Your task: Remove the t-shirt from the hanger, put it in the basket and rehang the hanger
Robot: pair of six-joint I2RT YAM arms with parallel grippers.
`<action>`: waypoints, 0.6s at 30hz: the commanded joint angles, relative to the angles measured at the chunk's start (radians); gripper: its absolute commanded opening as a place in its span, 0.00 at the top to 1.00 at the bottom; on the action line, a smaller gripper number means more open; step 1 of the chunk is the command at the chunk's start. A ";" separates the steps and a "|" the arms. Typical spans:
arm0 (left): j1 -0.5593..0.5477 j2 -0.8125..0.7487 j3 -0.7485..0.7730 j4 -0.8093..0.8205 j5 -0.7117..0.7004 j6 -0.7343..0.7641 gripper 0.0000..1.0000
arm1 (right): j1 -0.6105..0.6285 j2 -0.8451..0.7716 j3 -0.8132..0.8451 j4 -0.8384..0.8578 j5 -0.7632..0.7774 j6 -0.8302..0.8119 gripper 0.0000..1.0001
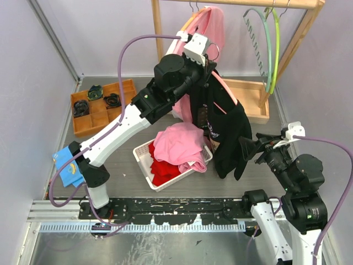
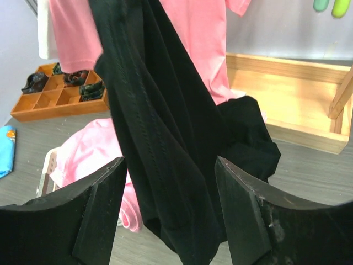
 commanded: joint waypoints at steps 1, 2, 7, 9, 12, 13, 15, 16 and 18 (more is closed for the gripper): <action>0.004 -0.072 0.057 0.043 -0.001 -0.020 1.00 | -0.005 -0.030 -0.021 -0.009 -0.019 -0.009 0.31; 0.004 -0.074 0.056 0.043 -0.001 -0.021 1.00 | -0.005 -0.037 -0.026 -0.016 -0.019 -0.009 0.32; 0.005 -0.077 0.070 0.033 -0.010 -0.023 1.00 | -0.005 -0.067 -0.043 -0.037 -0.025 0.012 0.53; 0.005 -0.079 0.076 0.032 -0.011 -0.025 1.00 | -0.006 -0.071 -0.043 -0.047 -0.024 0.017 0.64; 0.006 -0.078 0.095 0.030 -0.015 -0.027 1.00 | -0.005 -0.073 -0.033 -0.060 -0.020 0.024 0.76; 0.006 -0.075 0.106 0.026 -0.016 -0.027 1.00 | -0.006 -0.074 -0.031 -0.063 -0.019 0.025 0.80; 0.010 -0.064 0.138 0.012 -0.018 -0.027 1.00 | -0.005 -0.070 -0.022 -0.071 -0.022 0.032 0.86; 0.010 -0.057 0.156 0.002 -0.018 -0.029 1.00 | -0.005 -0.070 -0.018 -0.073 -0.025 0.036 0.89; 0.014 -0.045 0.187 -0.011 -0.021 -0.034 1.00 | -0.005 -0.070 -0.015 -0.078 -0.027 0.047 0.93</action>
